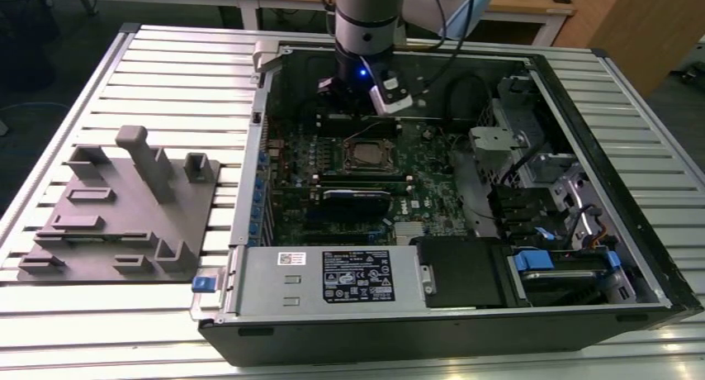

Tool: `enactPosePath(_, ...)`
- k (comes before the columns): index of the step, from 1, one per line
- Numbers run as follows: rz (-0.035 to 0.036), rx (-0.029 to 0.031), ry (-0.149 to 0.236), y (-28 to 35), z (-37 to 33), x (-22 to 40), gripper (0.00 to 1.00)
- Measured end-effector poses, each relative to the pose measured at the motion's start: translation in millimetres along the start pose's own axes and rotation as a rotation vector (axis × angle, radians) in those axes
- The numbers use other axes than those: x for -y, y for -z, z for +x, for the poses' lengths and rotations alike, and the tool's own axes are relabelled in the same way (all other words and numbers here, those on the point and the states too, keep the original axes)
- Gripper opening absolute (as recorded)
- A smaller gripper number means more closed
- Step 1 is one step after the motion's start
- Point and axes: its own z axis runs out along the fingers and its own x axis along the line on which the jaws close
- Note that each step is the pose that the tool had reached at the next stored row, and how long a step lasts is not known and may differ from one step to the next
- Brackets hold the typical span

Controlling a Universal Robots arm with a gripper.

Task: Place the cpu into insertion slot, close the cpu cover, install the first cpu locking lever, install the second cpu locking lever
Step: 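Install the first cpu locking lever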

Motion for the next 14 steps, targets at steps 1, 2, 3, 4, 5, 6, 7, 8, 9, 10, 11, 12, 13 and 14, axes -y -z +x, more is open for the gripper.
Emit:
enactPosePath(1, -0.0090, -0.0006, 0.000, -0.4, 0.1, 0.2, 0.11)
enactPosePath(2, -0.0200, -0.0013, 0.000, -0.9, 0.2, 0.6, 0.11)
enactPosePath(3, -0.0268, -0.0016, -0.001, -1.7, 0.1, 1.4, 0.11)
enactPosePath(4, -0.0308, -0.0018, -0.001, -2.6, 0.1, 2.5, 0.11)
enactPosePath(5, -0.0333, -0.0021, 0.000, -3.6, 0.2, 3.6, 0.11)
enactPosePath(6, -0.0342, -0.0023, 0.001, -4.6, 0.2, 4.6, 0.11)
enactPosePath(7, -0.0343, -0.0028, 0.004, -5.2, 0.4, 5.7, 0.11)
enactPosePath(8, -0.0344, -0.0032, 0.006, -5.7, 0.5, 6.6, 0.11)
enactPosePath(9, -0.0352, -0.0037, 0.009, -6.3, 0.6, 7.4, 0.11)
enactPosePath(10, -0.0379, -0.0041, 0.011, -6.7, 0.8, 7.8, 0.11)
enactPosePath(11, -0.0407, -0.0047, 0.013, -7.1, 0.9, 8.1, 0.11)
enactPosePath(12, -0.0436, -0.0050, 0.015, -7.5, 1.0, 8.2, 0.11)
enactPosePath(13, -0.0459, -0.0055, 0.017, -7.9, 1.1, 8.3, 0.11)
enactPosePath(14, -0.0493, -0.0063, 0.021, -8.4, 1.2, 8.5, 0.11)
